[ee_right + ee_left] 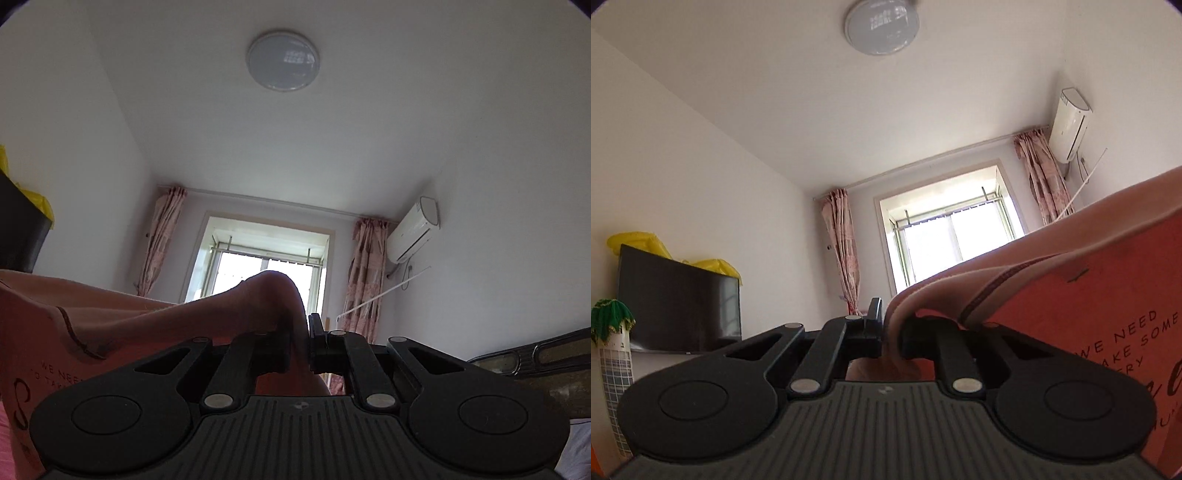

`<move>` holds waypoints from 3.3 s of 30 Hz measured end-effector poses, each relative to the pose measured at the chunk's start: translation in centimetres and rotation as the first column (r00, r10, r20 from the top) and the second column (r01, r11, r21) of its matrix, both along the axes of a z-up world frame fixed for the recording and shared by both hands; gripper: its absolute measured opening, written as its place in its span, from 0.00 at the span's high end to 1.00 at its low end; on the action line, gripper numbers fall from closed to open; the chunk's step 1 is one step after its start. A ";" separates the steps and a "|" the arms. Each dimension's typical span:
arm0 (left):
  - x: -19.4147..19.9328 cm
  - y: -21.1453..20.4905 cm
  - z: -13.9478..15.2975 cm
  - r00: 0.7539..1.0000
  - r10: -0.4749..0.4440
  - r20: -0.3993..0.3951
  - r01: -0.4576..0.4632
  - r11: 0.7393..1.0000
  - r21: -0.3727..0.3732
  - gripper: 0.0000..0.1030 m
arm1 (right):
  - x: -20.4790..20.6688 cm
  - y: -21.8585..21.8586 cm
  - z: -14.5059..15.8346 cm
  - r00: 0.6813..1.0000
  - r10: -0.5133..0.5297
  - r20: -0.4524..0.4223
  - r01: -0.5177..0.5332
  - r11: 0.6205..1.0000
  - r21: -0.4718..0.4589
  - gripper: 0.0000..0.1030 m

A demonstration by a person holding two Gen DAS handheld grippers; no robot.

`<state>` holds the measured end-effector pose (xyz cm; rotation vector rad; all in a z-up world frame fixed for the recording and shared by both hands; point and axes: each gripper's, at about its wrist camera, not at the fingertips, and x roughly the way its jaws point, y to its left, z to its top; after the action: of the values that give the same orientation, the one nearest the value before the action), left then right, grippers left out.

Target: Fold clothes

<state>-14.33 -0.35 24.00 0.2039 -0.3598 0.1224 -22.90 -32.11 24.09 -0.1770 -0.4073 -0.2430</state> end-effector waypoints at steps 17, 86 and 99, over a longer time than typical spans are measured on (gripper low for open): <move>2.8 1.5 -2.4 0.985 0.000 -0.170 0.020 0.993 0.116 0.51 | 5.0 0.6 -2.7 0.991 -0.105 -0.085 0.098 0.992 -0.083 0.89; 22.1 7.1 -22.1 0.407 -0.363 -0.838 0.065 0.927 -0.370 1.00 | 37.8 -5.8 -28.1 0.432 0.302 -0.850 -0.002 0.943 0.334 0.07; 25.2 8.8 -17.0 0.563 -0.113 -0.819 -0.014 0.989 -0.146 1.00 | 37.8 -5.8 -28.1 0.432 0.309 -0.847 0.002 0.939 0.343 0.06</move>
<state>10.83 8.49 7.04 0.0938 0.6095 -0.0183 14.91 -37.88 -4.02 0.0529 0.7149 0.0108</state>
